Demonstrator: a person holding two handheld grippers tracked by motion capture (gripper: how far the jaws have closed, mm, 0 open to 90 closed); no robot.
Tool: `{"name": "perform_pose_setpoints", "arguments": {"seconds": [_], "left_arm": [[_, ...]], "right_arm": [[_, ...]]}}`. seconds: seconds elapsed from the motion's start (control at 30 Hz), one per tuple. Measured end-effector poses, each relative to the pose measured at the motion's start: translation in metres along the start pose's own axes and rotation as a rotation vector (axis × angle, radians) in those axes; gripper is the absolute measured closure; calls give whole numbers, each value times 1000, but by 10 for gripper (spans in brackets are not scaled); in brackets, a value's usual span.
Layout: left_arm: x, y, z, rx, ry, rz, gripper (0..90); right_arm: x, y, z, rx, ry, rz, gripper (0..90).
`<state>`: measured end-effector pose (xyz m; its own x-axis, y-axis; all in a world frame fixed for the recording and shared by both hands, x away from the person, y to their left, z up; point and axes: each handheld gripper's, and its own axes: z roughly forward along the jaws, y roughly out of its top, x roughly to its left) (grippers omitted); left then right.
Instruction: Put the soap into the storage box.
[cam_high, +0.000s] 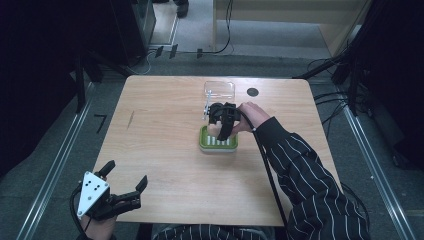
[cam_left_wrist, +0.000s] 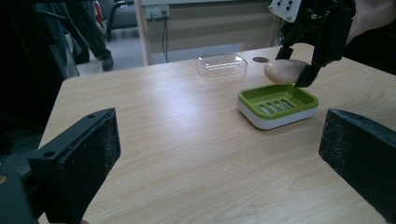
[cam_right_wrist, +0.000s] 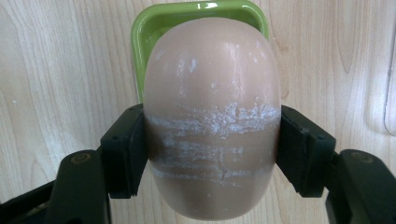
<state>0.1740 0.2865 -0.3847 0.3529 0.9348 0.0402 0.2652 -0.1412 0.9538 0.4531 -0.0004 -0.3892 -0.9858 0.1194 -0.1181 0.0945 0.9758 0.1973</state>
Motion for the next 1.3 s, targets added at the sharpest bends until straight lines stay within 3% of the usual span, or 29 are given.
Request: {"name": "perform_pose_setpoints", "arguments": {"seconds": [0.3, 1.3], "left_arm": [[0, 0, 0, -1, 2, 1, 0], [0, 0, 0, -3, 0, 1, 0]], "right_arm": [[-2, -2, 4, 11, 5, 17, 338], [-5, 5, 39, 44, 43, 8, 337]]}}
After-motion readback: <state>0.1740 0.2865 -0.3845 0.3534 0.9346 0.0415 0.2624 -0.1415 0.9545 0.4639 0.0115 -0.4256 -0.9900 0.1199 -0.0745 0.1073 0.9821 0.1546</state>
